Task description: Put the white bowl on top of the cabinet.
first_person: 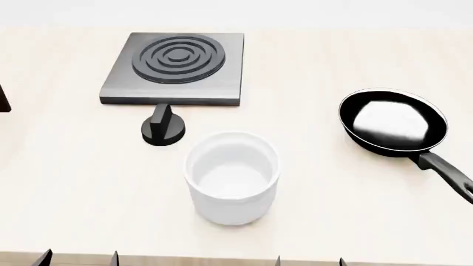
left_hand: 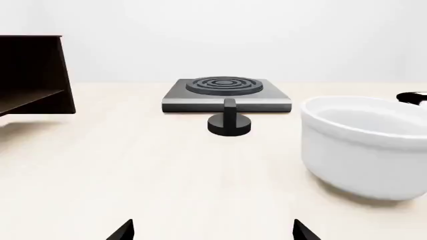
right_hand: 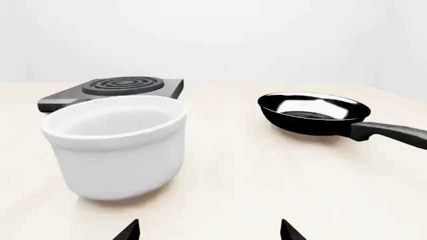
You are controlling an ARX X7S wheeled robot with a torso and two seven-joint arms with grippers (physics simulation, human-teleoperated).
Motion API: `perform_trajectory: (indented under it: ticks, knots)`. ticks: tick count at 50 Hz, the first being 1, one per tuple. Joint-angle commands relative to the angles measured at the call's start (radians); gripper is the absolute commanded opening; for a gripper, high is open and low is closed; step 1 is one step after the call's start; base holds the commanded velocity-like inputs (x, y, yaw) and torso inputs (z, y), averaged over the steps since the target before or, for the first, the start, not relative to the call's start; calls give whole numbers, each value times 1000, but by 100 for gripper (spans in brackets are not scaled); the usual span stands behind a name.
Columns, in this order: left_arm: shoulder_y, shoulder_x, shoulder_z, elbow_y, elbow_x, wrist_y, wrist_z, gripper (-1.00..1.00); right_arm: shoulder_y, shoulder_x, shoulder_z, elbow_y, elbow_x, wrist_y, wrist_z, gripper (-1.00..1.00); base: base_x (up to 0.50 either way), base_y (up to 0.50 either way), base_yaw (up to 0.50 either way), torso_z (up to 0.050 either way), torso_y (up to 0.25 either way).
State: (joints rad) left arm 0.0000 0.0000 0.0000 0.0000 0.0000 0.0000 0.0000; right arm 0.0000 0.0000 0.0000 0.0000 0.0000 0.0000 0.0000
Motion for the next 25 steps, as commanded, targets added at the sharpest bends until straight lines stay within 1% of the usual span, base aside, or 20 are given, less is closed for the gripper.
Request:
perform_trajectory:
  ticks: [1,5,6,9,11,15,19,20,21,23,24,25]
  knots:
    - [-3,-14,21,-5,1,-4,-36,100,0,17,-27,5,-1,-5,24,100,0,0,0,0,0]
    - [-1,-30,35,-3,-34,1,-45,100,-3,31,-41,4,17,-14,41,100,0,0,0,0,0]
    - [-1,-37,37,-3,-90,7,2,100,-4,34,-46,4,13,-18,47,100,0,0,0,0,0]
    - [1,-44,41,3,-85,10,-20,100,-2,41,-54,5,17,-11,60,100,0,0,0,0,0]
    - [4,-47,52,15,-49,5,-54,100,-7,45,-60,0,18,-19,67,100,0,0,0,0,0]
    - [6,-58,78,23,-31,8,-63,100,-6,52,-68,3,26,-20,76,100,0,0,0,0,0]
    - [8,-68,81,20,-67,11,-44,100,-7,58,-76,3,32,-22,85,100,0,0,0,0,0]
    - [10,-77,102,25,-19,7,-60,100,-7,60,-78,4,32,-22,88,100,0,0,0,0,0]
    - [8,-78,112,24,-4,3,-66,100,-6,61,-80,5,32,-21,90,100,0,0,0,0,0]
    - [3,-79,115,19,-15,-3,-62,100,-6,64,-83,5,37,-22,92,100,0,0,0,0,0]
    - [-2,-79,114,19,-9,-23,-72,100,-6,65,-84,5,40,-21,93,100,0,0,0,0,0]
    - [-13,-81,120,22,17,-84,-91,100,-5,66,-86,6,43,-21,95,100,0,0,0,0,0]
